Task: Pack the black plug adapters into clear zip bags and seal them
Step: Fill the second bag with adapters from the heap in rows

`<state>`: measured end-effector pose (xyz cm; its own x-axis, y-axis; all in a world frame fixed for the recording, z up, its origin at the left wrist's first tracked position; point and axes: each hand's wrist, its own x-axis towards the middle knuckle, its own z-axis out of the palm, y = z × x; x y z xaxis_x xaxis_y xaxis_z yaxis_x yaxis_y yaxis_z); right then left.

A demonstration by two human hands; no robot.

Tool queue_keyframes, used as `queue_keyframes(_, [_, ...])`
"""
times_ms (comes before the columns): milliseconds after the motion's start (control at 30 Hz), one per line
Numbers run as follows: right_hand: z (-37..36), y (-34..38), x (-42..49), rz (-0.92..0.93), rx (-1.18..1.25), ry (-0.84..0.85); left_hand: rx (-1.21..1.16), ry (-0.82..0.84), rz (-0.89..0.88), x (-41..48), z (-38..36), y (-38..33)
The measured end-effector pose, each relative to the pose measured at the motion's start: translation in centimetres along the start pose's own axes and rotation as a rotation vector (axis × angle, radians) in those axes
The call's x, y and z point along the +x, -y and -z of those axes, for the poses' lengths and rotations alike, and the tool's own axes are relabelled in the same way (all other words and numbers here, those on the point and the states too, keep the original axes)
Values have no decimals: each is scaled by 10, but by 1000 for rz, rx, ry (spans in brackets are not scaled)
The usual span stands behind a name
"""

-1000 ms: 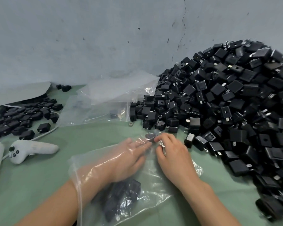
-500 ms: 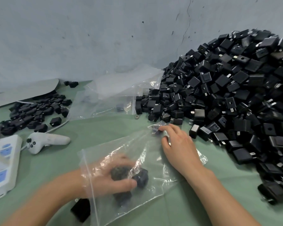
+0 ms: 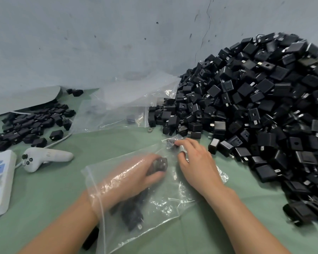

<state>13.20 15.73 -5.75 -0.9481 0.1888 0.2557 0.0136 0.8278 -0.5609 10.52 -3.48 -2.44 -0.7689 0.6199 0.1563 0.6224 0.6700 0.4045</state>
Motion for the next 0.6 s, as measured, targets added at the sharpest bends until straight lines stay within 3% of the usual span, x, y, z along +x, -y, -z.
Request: queue_keyframes(600, [4,1,1,-11,37,24,116,14,-54,10,7,-10])
